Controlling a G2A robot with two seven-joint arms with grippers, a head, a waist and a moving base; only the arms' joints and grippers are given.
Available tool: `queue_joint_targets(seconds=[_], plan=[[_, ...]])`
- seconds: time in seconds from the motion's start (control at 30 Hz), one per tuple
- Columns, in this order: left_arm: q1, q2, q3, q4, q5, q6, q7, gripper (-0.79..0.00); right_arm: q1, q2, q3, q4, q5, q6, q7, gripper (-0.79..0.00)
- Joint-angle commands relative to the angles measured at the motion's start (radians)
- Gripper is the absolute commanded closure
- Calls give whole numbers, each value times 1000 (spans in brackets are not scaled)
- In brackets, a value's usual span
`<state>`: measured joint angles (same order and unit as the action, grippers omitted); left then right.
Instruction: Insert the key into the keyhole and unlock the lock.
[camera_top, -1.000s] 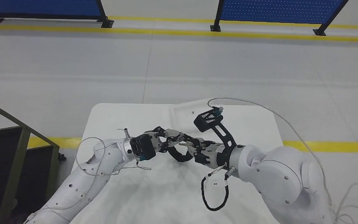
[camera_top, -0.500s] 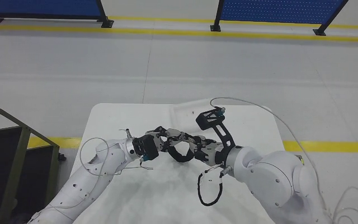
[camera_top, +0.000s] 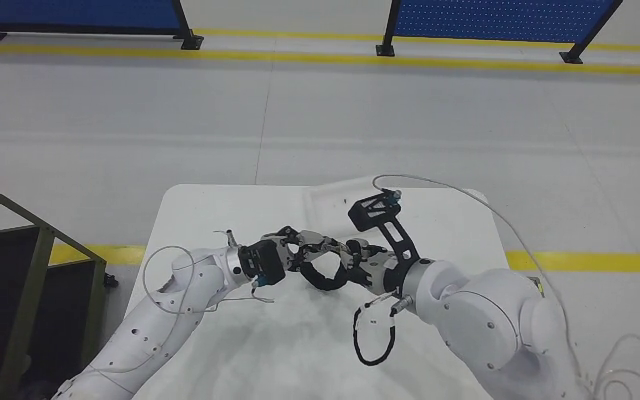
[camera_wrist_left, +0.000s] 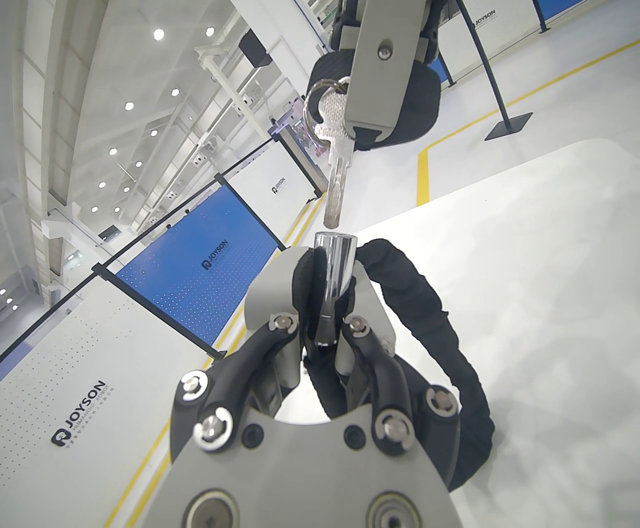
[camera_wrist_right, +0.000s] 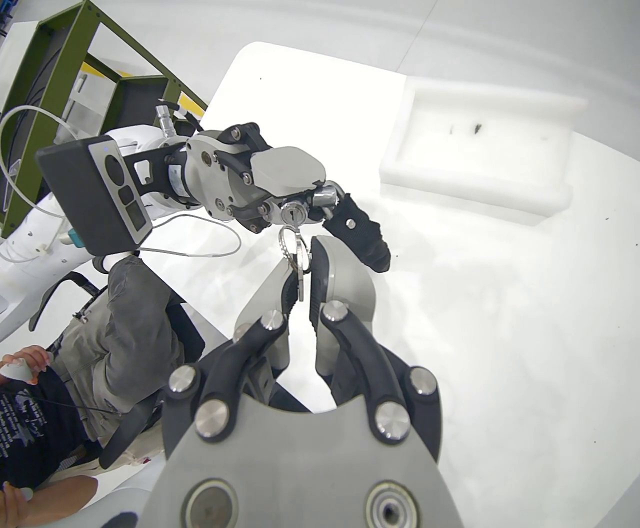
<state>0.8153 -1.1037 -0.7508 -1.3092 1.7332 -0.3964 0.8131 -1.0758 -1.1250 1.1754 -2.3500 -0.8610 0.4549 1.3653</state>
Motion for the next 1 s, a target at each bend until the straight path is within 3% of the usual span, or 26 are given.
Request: queue_joint_targets(seconds=[0.0,0.5,0.97], plan=[[-1,-2,-1,2,0,-12,-10,0,2,0,-2,0,-11,-6,7,0],[-2,-12,-13,7,29,-52,-50,0,1,-5,7,0,-57,-92,92,0],[0,-21,-19,0,45,-79,-51,0,5,-27,-7,0,-91,-109,109,0]])
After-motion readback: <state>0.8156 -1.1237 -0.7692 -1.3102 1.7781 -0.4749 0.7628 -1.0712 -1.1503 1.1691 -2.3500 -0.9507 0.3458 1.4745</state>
